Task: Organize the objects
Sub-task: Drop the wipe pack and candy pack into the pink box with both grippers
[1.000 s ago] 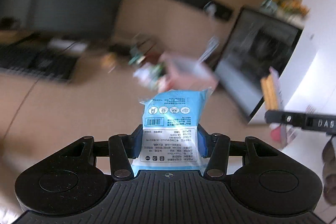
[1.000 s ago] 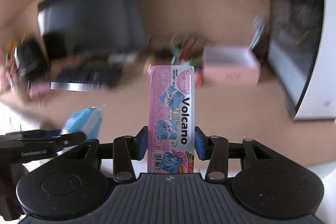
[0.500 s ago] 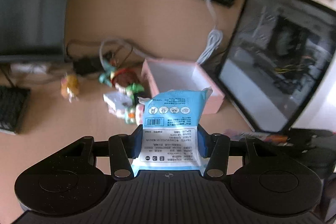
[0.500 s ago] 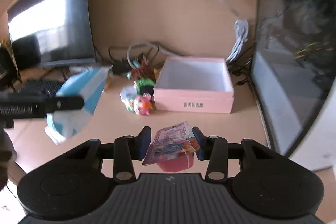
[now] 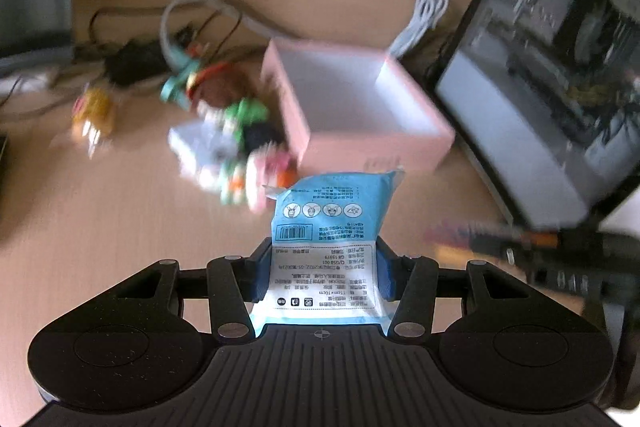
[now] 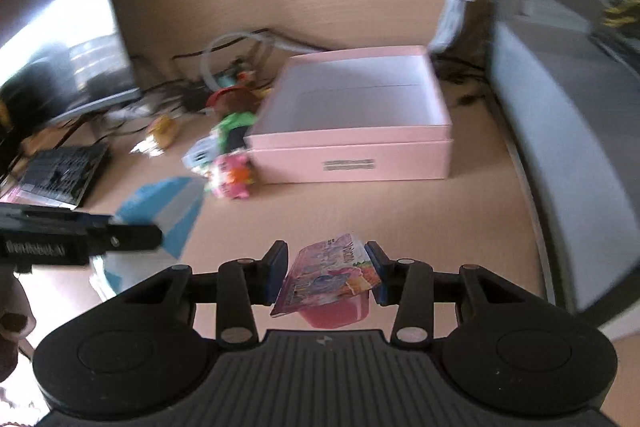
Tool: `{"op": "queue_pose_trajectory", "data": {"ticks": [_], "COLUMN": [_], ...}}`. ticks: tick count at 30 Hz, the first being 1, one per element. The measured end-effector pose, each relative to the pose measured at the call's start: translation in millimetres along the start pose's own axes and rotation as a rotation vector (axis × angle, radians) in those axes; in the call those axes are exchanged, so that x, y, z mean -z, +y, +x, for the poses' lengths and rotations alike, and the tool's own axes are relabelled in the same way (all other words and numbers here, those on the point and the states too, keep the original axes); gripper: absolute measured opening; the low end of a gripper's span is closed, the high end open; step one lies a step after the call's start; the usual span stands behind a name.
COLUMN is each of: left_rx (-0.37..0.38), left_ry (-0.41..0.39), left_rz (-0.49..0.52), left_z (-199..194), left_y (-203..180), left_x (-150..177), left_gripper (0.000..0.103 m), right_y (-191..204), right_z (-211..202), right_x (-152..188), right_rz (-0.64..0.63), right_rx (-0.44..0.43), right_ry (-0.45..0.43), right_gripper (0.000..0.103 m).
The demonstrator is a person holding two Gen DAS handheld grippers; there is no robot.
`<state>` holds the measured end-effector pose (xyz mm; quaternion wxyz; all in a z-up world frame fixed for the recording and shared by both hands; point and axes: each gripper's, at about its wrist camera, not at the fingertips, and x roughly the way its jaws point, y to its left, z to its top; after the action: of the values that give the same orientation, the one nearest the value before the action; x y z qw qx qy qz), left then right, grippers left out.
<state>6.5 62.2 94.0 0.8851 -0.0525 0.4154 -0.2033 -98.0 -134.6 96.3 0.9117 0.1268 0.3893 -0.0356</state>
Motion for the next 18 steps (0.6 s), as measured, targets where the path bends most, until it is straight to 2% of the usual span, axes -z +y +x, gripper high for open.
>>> {"op": "queue_pose_trajectory", "data": {"ticks": [4, 9, 11, 13, 14, 17, 18], "left_rx": [0.056, 0.110, 0.095, 0.010, -0.012, -0.017, -0.022], "left_ry": [-0.117, -0.209, -0.260, -0.229, -0.209, -0.116, -0.092], "left_rz": [-0.014, -0.078, -0.019, 0.078, 0.087, 0.114, 0.118], "left_z": [9.4, 54.5, 79.2, 113.8, 126.3, 152.7, 156.1], "left_y": [-0.7, -2.8, -15.7, -32.6, -36.9, -44.2, -45.2], "left_x": [-44.8, -101.4, -113.7, -119.6, -119.8, -115.9, -114.5], "left_gripper": [0.055, 0.056, 0.057, 0.056, 0.056, 0.055, 0.055], "right_y": [2.4, 17.5, 21.0, 21.6, 20.3, 13.2, 12.6], "right_z": [-11.9, -19.0, -17.8, -13.9, -10.4, 5.5, 10.5], "right_x": [-10.7, -28.0, -30.2, -31.4, -31.7, -35.9, -37.6], "right_rz": [0.064, 0.054, 0.046, 0.027, 0.027, 0.050, 0.055], "right_rx": [0.059, 0.112, 0.134, 0.151, 0.167, 0.172, 0.194], "right_ry": [-0.006, -0.044, -0.054, -0.070, -0.076, -0.069, -0.091], "right_gripper": [0.041, 0.041, 0.041, 0.041, 0.041, 0.041, 0.041]}}
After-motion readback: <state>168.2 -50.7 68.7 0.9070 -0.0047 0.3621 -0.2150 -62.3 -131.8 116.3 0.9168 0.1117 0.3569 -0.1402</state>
